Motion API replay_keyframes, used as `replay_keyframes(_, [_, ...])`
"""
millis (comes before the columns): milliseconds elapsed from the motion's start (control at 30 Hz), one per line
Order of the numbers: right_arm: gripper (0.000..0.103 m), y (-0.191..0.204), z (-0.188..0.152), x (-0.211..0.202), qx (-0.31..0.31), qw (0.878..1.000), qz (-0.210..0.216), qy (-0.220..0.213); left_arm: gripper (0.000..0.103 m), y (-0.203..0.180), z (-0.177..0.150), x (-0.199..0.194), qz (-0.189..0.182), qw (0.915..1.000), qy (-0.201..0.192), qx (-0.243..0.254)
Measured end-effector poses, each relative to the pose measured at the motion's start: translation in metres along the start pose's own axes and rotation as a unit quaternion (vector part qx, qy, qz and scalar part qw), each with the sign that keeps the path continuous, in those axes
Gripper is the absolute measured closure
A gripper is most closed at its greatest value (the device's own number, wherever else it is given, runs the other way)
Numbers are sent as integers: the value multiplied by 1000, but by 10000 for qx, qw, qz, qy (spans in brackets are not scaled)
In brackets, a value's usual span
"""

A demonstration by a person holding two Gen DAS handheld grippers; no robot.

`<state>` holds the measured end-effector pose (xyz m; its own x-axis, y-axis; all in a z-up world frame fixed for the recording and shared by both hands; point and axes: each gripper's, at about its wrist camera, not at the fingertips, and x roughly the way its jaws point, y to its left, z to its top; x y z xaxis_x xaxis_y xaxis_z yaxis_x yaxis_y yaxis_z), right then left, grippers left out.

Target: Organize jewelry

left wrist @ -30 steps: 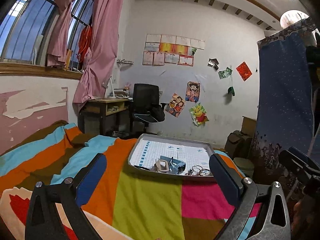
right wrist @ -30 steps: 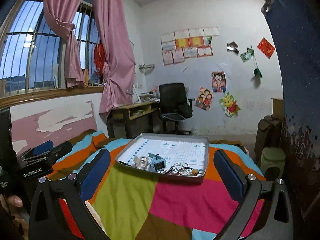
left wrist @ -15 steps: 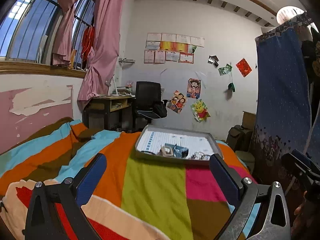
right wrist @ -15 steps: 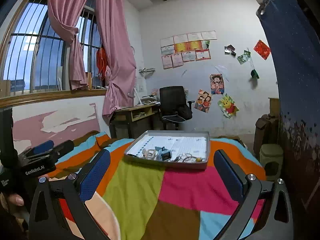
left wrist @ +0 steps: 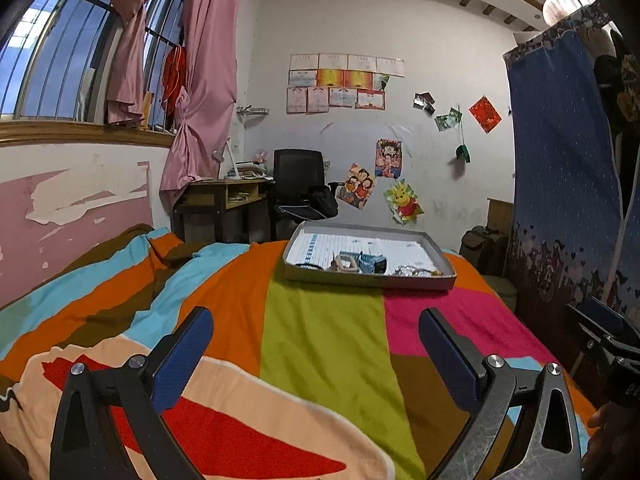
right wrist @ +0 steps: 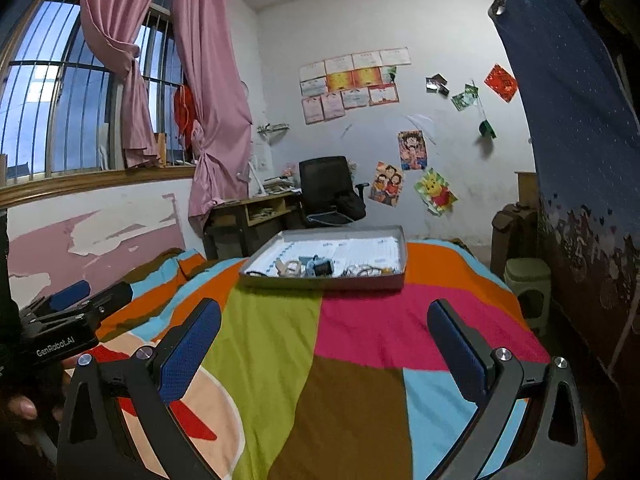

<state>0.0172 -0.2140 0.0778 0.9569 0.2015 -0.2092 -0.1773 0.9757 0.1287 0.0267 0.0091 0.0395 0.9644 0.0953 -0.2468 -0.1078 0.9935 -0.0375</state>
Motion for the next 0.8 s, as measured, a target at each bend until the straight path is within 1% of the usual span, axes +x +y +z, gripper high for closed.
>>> replay_keyframes(233, [1,10,-20,8,-81,9995,-120,276,0,10,-18,-2,6,9999,6,118])
replay_keyframes(367, [1,12,-32,17,-142,9983,-271,500,0,20,-23,1,-42,9999,134,26])
replay_keyframes(567, [1,10,-42,22,-134,9972,-423,600,0,32,-33,11,-164,9990,348,-239])
replay_keyframes(800, [1,10,-46,29,-66,9969,-494,617,0,34,-41,21,-212,9987,424,-199])
